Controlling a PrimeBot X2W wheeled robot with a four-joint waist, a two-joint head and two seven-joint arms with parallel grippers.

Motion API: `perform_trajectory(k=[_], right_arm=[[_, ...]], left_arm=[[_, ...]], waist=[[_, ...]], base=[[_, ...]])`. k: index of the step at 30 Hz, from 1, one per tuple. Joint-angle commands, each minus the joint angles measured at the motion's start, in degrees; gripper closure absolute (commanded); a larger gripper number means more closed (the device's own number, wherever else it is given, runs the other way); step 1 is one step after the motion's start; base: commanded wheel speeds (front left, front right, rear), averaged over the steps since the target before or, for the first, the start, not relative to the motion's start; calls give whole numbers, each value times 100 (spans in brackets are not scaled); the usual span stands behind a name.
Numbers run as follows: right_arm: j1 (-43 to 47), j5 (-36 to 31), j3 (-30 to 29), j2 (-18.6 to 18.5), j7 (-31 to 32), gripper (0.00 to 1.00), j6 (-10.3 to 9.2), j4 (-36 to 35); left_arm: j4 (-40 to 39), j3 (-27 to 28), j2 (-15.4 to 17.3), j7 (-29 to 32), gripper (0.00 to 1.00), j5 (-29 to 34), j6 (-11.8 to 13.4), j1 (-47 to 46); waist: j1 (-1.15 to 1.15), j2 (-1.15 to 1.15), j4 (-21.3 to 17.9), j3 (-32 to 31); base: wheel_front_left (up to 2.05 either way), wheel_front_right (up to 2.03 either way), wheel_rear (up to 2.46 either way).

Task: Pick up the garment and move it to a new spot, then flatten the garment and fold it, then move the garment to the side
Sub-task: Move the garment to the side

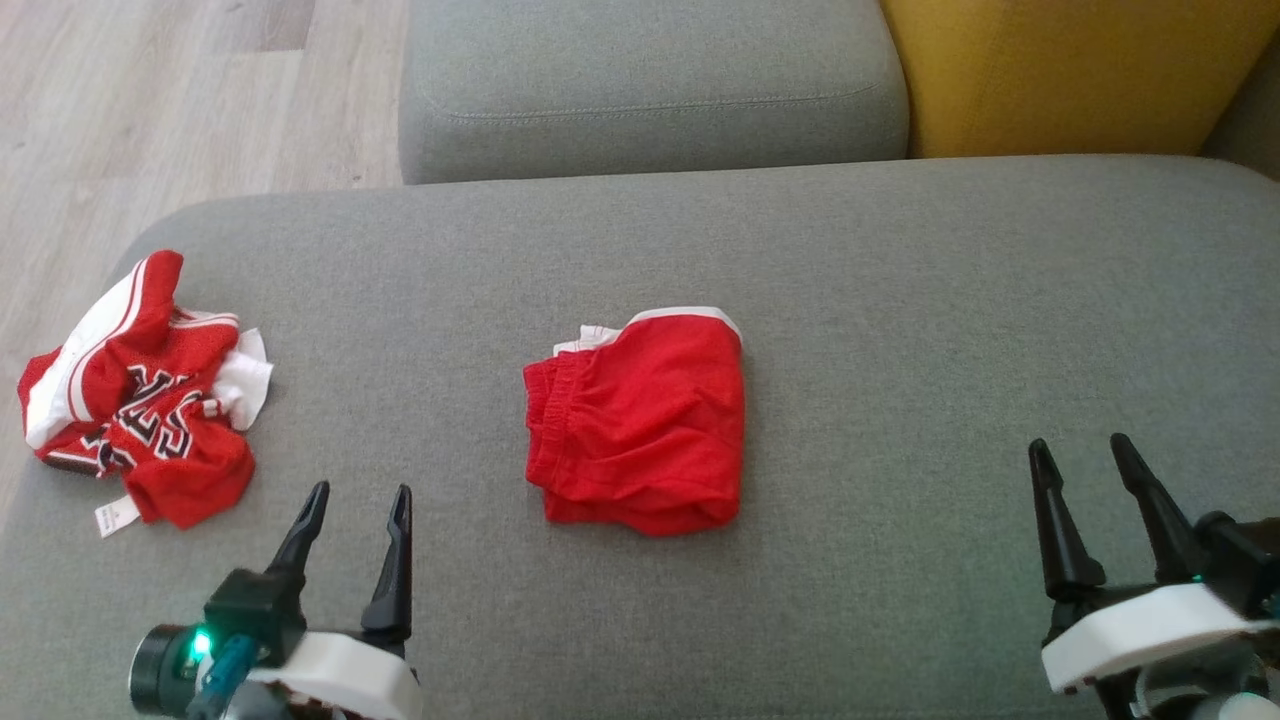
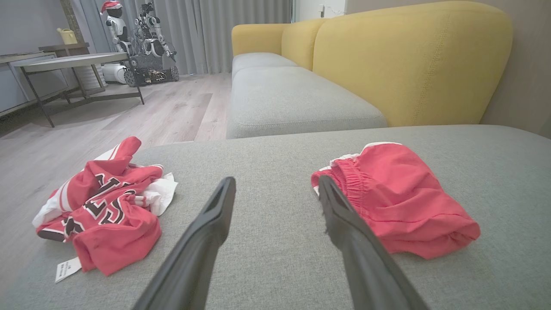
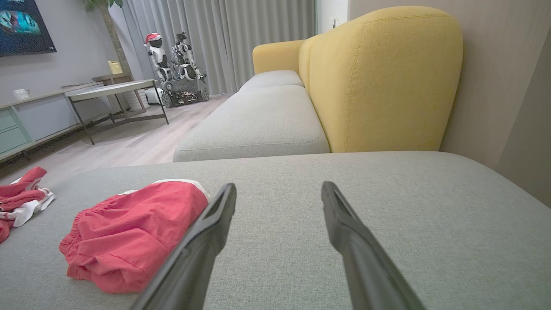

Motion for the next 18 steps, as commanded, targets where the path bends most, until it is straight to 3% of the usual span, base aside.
perform_trajectory(k=[1, 12, 18], right_arm=[[-146, 10, 73, -54, -18, 0, -4, -173], [-149, -2, 80, -38, 3, 0, -4, -186], [-250, 26, 6, -30, 23, 0, -4, -81]], left_arm=[[-191, 191, 109, -7, 0, -28, 47, -235], [-210, 160, 120, -26, 0, -59, 80, -257], [-265, 112, 120, -37, 0, -38, 62, -429]], waist=[[0, 0, 1, 1], [0, 0, 15, 18], [0, 0, 225, 159]], base=[[0, 0, 0], [0, 0, 0], [0, 0, 0]])
